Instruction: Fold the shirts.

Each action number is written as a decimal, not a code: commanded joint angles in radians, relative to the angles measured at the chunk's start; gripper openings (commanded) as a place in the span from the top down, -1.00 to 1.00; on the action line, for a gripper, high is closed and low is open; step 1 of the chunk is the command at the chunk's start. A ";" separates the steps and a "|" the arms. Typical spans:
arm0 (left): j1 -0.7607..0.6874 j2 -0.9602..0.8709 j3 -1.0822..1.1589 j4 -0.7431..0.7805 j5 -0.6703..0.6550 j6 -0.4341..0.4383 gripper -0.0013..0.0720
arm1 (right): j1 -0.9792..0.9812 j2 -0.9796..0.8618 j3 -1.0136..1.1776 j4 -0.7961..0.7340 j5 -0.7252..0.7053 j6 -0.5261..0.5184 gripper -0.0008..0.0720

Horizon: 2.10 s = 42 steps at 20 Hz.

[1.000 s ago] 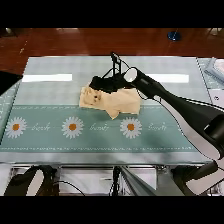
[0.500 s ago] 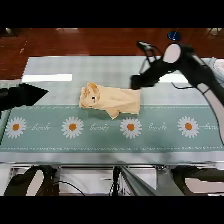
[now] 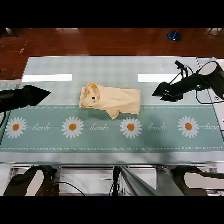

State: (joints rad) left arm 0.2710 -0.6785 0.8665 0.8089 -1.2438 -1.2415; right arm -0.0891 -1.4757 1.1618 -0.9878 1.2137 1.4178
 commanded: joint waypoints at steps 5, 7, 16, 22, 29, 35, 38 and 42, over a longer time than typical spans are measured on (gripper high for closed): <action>0.000 -0.001 -0.001 0.000 -0.004 -0.001 -0.52 | 0.118 -0.121 -0.079 0.166 -0.184 -0.033 -0.68; 0.000 -0.001 -0.001 0.000 -0.018 -0.001 -0.52 | 0.178 -0.150 -0.079 0.215 -0.247 -0.020 -0.68; 0.000 -0.001 -0.001 0.000 -0.025 0.000 -0.52 | 0.228 -0.101 0.000 0.375 -0.155 -0.095 0.92; 0.000 -0.001 -0.001 0.000 -0.024 0.000 -0.51 | 0.035 0.240 0.239 0.137 0.088 0.101 0.92; 0.000 -0.001 -0.001 0.000 -0.024 0.003 -0.50 | -0.343 0.450 0.339 -0.184 0.409 0.223 0.93; 0.001 -0.001 -0.001 0.000 -0.024 0.026 -0.50 | -0.684 0.457 0.336 -0.452 0.643 0.193 0.93; 0.001 -0.001 -0.001 0.000 -0.023 0.026 -0.50 | -0.796 0.463 0.336 -0.549 0.645 0.187 0.93; 0.001 -0.001 0.000 0.000 -0.009 0.026 -0.50 | -0.911 0.466 0.220 -0.631 0.645 0.125 0.93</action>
State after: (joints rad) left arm 0.2710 -0.6788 0.8658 0.8089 -1.2636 -1.2152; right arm -0.9119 -1.0138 1.4498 -1.5326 1.8210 1.5837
